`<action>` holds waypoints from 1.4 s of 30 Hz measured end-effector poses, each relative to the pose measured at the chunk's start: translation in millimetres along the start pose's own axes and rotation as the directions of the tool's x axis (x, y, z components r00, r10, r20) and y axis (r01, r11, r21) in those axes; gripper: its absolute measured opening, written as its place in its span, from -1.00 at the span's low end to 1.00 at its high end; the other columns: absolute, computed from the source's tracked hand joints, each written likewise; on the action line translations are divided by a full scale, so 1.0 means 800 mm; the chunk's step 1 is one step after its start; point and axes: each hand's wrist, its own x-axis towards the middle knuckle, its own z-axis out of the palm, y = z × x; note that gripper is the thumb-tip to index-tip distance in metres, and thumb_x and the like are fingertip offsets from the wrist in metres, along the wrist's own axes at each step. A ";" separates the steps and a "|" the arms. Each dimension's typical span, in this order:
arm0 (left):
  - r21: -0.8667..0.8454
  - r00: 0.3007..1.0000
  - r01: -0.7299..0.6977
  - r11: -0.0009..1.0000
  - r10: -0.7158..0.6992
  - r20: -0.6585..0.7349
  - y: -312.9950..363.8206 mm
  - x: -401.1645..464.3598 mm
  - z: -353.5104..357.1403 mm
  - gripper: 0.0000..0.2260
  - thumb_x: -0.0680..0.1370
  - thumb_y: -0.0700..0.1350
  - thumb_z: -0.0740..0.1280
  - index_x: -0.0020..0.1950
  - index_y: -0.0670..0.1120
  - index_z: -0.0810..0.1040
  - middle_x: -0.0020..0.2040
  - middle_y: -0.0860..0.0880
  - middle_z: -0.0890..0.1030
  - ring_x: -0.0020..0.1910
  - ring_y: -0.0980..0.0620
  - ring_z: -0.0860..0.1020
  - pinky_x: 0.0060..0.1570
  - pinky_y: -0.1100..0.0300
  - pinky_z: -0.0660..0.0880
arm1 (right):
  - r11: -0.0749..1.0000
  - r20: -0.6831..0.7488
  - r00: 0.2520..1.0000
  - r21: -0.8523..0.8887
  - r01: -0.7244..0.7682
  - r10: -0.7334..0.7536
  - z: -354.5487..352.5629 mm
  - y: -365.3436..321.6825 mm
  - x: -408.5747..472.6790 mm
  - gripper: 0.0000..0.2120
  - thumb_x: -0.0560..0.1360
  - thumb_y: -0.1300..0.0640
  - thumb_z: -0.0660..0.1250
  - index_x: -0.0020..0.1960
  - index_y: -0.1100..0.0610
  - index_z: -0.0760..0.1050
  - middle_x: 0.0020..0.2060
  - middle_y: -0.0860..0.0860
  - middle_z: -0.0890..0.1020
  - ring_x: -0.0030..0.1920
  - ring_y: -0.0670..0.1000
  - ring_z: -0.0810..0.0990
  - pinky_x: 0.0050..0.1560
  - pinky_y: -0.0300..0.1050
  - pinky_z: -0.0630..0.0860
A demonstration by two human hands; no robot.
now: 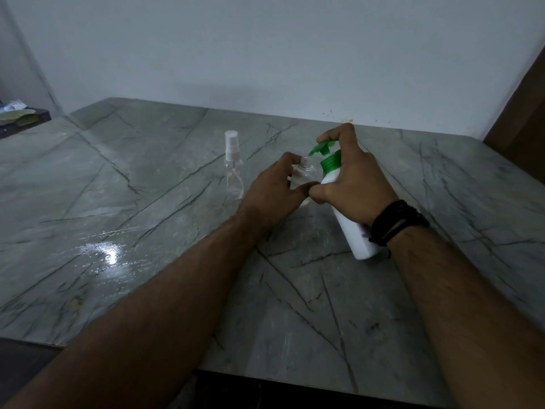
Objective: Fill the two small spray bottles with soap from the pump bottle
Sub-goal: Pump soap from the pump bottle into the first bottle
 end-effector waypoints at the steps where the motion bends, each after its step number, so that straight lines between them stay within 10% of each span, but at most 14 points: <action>1: 0.002 1.000 -0.001 1.000 0.001 0.001 0.000 0.000 0.000 -0.60 0.49 0.09 0.43 0.25 0.00 0.43 0.11 0.02 0.57 0.00 0.04 0.57 -0.08 0.06 0.59 | 1.000 -0.001 1.000 0.000 0.000 0.000 0.000 0.000 0.000 -0.32 0.19 0.21 0.53 0.22 -0.03 0.30 -0.02 -0.05 0.59 -0.15 -0.03 0.62 -0.12 0.00 0.64; 42: 0.004 1.000 -0.017 1.000 0.017 0.000 -0.003 0.002 0.002 -0.59 0.48 0.09 0.43 0.25 -0.01 0.43 0.15 -0.02 0.60 0.01 0.02 0.60 -0.10 0.01 0.61 | 1.000 0.016 1.000 -0.005 -0.006 0.006 0.002 0.001 0.001 -0.31 0.15 0.10 0.48 0.23 -0.06 0.29 -0.03 -0.02 0.60 -0.17 0.00 0.62 -0.20 -0.12 0.56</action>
